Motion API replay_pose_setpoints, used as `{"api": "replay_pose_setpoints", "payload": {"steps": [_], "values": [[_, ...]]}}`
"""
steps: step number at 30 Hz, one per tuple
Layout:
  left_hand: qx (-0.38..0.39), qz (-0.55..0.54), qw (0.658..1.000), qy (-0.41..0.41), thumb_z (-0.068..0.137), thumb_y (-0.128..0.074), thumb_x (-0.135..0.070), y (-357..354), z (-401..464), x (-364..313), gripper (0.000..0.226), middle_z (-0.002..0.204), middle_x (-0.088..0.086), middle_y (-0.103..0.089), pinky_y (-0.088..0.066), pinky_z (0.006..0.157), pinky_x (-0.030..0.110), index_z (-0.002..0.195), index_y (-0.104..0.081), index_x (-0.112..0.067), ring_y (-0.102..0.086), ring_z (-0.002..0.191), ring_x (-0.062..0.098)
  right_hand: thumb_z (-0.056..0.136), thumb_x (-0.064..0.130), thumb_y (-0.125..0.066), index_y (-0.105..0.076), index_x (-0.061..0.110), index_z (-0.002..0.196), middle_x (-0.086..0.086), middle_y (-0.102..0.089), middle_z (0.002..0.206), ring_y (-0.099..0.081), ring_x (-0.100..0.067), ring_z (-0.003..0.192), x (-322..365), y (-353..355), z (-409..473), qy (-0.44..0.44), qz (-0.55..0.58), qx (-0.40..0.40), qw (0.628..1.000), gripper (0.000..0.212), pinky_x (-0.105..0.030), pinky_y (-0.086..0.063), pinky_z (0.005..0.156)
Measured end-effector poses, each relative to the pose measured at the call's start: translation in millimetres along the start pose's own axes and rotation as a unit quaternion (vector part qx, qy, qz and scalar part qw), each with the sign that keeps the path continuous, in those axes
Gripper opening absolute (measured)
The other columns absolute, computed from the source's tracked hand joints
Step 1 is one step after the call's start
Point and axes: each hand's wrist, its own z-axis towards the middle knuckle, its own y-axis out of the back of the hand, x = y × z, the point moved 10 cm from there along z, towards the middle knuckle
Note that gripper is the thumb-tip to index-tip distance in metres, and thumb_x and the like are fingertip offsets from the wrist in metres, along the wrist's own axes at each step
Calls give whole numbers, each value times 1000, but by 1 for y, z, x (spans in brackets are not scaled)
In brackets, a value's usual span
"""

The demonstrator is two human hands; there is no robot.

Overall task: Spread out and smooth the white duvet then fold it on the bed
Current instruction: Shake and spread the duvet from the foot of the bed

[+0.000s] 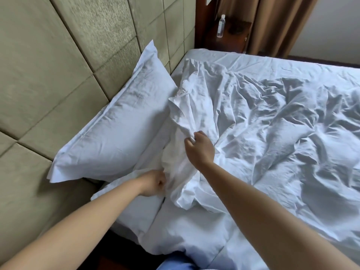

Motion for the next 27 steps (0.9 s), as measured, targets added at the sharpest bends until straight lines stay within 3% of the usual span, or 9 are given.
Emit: {"api": "replay_pose_setpoints", "payload": {"steps": [2,5,6,9,11,13,17,23,27], "values": [[67,47,996,24,80,-68,-19,-25,-4,12,36,76,1,-51,-34,56,23,59,-39,-21,-48,74,18,79,12,-51,-57,11,81,-4,-59,94,-58,-29,90,-16,-18,-9,48,-195,141,970,6,-30,-40,73],[98,87,990,56,82,-65,-20,-40,-5,26,27,86,1,-57,-42,68,30,66,-44,-23,-54,80,20,73,7,-67,-63,7,114,-10,-61,117,-62,-26,105,-86,-64,-54,16,-387,408,827,42,-27,-49,80],[92,86,990,57,84,-63,-20,-40,-4,26,22,89,1,-58,-43,71,31,70,-47,-22,-55,84,20,71,7,-69,-62,7,119,-11,-61,120,-62,-25,105,-95,-71,-62,7,-377,432,819,48,-28,-51,83],[67,87,992,64,88,-54,-18,-32,0,23,3,97,2,-60,-42,75,29,88,-57,-18,-54,90,20,76,4,-62,-56,5,125,-13,-58,122,-59,-26,109,-88,-76,-60,-10,-303,419,856,49,-29,-51,89],[55,93,991,73,88,-52,-19,-26,5,25,15,107,4,-63,-44,79,30,99,-61,-15,-55,94,21,79,8,-61,-56,5,123,-14,-58,120,-58,-26,106,-84,-76,-52,-28,-276,394,876,44,-28,-49,85],[27,95,992,80,88,-51,-20,-13,12,28,19,112,2,-62,-45,83,30,103,-62,-16,-57,102,23,82,22,-64,-55,6,123,-12,-58,120,-58,-25,106,-80,-77,-48,-43,-245,372,894,46,-27,-46,82],[-33,62,991,111,89,-45,-13,17,30,42,25,119,7,-60,-47,86,31,108,-61,-17,-57,106,26,83,53,-61,-32,11,138,-10,-51,132,-51,-30,119,-79,-78,-40,-84,-155,306,935,75,-36,-43,95],[-76,-8,987,140,92,-50,-20,47,59,67,40,138,8,-48,-43,99,34,132,-49,-18,-48,124,27,86,43,-62,-29,14,131,-11,-46,125,-55,-33,110,-69,-80,-11,-118,-84,189,971,63,-41,-48,86],[-105,-32,985,132,92,-49,-22,66,89,79,46,144,8,-40,-42,101,38,137,-44,-16,-45,127,28,88,36,-59,-9,26,149,-10,-33,137,-47,-33,119,-62,-91,13,-133,-89,154,975,79,-41,-44,90]]}}
